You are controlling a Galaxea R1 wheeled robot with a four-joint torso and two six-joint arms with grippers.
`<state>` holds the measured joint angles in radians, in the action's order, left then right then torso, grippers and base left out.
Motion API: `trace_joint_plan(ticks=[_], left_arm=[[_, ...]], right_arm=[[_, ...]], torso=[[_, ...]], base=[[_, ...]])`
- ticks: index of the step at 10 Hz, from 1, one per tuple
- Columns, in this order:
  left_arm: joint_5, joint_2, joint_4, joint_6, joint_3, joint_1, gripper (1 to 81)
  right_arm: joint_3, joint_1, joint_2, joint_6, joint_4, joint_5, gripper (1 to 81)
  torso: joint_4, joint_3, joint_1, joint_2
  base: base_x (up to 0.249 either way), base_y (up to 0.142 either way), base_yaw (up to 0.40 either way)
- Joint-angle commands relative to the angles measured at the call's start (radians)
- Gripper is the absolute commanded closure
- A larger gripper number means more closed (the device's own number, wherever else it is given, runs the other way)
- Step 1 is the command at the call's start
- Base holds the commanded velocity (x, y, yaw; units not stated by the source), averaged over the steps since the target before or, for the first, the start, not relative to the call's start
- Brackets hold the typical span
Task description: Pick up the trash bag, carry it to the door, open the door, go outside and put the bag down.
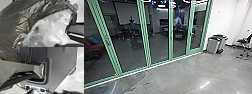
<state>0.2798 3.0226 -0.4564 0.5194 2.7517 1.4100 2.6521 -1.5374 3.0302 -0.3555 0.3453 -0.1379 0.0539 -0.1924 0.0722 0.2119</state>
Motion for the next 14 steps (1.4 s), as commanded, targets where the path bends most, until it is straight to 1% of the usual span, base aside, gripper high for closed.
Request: trace_joint_plan(ticks=[1, 2, 5, 14], left_arm=[[0.079, -0.002, -0.004, 0.004, -0.001, -0.056, 81.1], [0.079, -0.002, -0.004, 0.004, -0.001, -0.056, 81.1], [0.079, 0.000, -0.004, 0.002, -0.001, -0.056, 81.1], [0.079, 0.001, -0.004, 0.004, -0.003, -0.056, 81.1]], right_arm=[[-0.008, 0.042, 0.006, 0.003, 0.006, -0.058, 1.0], [-0.008, 0.042, 0.008, 0.003, 0.006, -0.058, 1.0], [-0.008, 0.041, 0.008, 0.003, 0.007, -0.058, 1.0], [-0.008, 0.041, 0.009, 0.001, 0.015, -0.057, 1.0]], torso=[[0.000, 0.000, 0.000, 0.000], [0.000, 0.000, 0.000, 0.000], [0.000, 0.000, 0.000, 0.000], [0.000, 0.000, 0.000, 0.000]], base=[[0.133, 0.000, 0.000], [0.132, 0.000, 0.000], [0.132, -0.066, 0.000], [0.137, -0.080, 0.000]])
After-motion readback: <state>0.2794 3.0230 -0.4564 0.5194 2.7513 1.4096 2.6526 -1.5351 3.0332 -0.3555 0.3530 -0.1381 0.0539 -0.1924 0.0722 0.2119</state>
